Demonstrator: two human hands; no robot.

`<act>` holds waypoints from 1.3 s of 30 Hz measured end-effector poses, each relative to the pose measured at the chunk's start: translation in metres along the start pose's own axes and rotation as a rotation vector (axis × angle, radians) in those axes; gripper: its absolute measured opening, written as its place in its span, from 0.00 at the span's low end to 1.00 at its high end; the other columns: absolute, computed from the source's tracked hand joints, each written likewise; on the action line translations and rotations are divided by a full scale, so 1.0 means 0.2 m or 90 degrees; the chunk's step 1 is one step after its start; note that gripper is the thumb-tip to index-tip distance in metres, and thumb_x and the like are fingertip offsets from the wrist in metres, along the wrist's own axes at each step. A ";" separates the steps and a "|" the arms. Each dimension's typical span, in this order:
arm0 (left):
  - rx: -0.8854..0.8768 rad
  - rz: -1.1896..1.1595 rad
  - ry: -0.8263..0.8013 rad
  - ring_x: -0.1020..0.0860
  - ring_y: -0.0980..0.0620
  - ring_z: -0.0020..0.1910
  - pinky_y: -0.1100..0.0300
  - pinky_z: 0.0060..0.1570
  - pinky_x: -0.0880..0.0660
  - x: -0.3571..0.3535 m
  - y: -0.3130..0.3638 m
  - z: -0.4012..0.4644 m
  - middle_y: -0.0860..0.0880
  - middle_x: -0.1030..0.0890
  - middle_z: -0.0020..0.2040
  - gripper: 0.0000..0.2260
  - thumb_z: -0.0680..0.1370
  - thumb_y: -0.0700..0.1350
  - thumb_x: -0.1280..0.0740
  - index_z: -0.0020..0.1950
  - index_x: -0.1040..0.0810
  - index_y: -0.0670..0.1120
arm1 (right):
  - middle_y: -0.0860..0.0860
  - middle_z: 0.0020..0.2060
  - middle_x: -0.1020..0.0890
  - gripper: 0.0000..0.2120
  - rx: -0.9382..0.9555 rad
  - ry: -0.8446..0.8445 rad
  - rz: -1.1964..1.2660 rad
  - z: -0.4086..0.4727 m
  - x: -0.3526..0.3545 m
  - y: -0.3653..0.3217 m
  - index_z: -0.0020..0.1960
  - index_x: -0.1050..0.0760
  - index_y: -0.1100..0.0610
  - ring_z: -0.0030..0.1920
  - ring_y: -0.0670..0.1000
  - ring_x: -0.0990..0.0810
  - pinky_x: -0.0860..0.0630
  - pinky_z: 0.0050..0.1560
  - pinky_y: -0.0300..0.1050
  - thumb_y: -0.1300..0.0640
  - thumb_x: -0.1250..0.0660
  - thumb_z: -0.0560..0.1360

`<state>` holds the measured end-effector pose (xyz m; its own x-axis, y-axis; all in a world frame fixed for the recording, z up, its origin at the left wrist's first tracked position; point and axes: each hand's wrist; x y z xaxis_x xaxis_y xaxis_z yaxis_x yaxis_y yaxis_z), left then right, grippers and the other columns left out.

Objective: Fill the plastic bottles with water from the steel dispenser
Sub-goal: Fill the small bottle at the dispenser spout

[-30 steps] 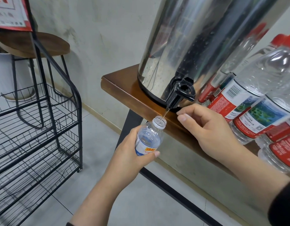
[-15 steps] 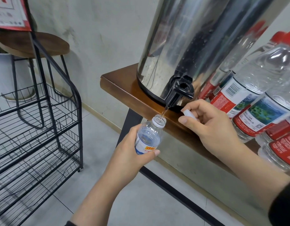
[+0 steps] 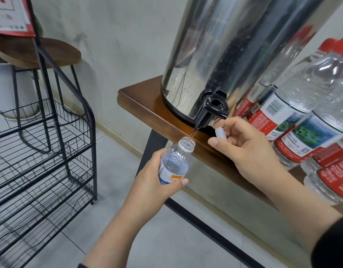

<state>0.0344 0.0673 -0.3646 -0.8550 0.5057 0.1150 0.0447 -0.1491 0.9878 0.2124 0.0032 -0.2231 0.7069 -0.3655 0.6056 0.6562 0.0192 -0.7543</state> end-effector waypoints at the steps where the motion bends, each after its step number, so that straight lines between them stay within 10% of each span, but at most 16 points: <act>1: 0.001 -0.001 0.000 0.22 0.64 0.60 0.68 0.55 0.21 0.00 0.00 0.00 0.66 0.21 0.59 0.31 0.72 0.52 0.21 0.69 0.32 0.66 | 0.43 0.39 0.24 0.14 -0.003 -0.002 0.000 0.00 0.00 0.00 0.50 0.20 0.44 0.36 0.47 0.31 0.32 0.38 0.38 0.43 0.26 0.67; 39: 0.008 0.003 -0.001 0.21 0.60 0.60 0.55 0.58 0.19 0.00 -0.03 0.01 0.65 0.21 0.60 0.31 0.72 0.54 0.21 0.68 0.33 0.69 | 0.53 0.42 0.19 0.16 -0.037 -0.013 -0.022 0.00 -0.01 0.00 0.51 0.19 0.45 0.37 0.53 0.27 0.29 0.41 0.46 0.40 0.26 0.66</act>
<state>0.0347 0.0696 -0.3697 -0.8542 0.5060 0.1198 0.0555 -0.1403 0.9886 0.2117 0.0045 -0.2239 0.6895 -0.3457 0.6365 0.6644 -0.0480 -0.7458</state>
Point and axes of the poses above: each hand's wrist, its own z-axis towards the middle knuckle, its own x-axis out of the back of the hand, y = z × x
